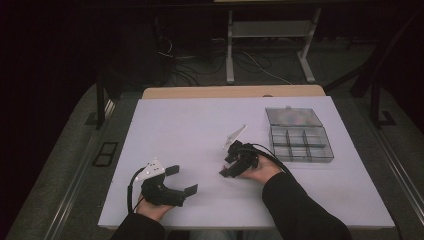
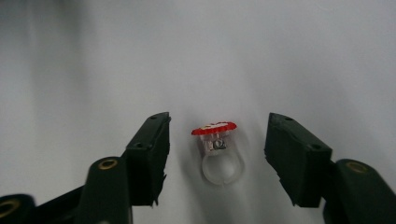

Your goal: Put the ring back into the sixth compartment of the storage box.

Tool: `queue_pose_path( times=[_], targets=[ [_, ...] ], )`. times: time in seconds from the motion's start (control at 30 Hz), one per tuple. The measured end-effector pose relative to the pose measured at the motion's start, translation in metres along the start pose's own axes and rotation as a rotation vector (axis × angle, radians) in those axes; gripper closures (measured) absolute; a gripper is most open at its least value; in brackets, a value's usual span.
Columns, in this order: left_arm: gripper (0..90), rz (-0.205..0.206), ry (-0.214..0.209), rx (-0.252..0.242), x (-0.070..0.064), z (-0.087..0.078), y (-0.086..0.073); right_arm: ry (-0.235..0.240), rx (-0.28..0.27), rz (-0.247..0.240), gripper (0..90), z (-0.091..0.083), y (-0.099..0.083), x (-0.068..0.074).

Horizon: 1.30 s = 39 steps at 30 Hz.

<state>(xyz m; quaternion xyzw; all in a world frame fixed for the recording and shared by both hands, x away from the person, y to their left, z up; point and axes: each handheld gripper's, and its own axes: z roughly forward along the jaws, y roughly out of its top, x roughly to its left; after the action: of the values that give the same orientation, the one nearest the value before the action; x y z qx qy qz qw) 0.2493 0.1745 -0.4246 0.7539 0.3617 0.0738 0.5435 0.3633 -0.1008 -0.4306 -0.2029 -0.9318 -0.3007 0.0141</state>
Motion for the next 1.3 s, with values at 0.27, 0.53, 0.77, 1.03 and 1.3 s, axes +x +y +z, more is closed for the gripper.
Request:
queue_pose_path(
  times=[0.27,0.53,0.77,1.03,1.3],
  targets=[
    [0.0,-0.004,0.001,-0.005,0.000,0.000,0.000,-0.017,-0.013,-0.053,58.5,0.002,0.000,-0.001],
    [0.0,-0.007,0.003,-0.010,0.000,0.000,0.000,0.000,-0.012,-0.058,66.8,0.006,0.000,-0.002],
    [0.0,-0.006,0.002,-0.009,0.000,0.000,0.000,0.004,-0.009,-0.053,69.7,0.005,0.000,-0.003],
    [0.0,-0.005,0.001,-0.006,0.000,0.000,0.000,0.007,-0.023,-0.027,70.3,0.000,-0.001,-0.008],
    [0.0,-0.006,0.000,-0.005,0.000,0.000,0.000,0.000,-0.048,-0.002,70.3,-0.016,-0.003,-0.015]
  ],
)
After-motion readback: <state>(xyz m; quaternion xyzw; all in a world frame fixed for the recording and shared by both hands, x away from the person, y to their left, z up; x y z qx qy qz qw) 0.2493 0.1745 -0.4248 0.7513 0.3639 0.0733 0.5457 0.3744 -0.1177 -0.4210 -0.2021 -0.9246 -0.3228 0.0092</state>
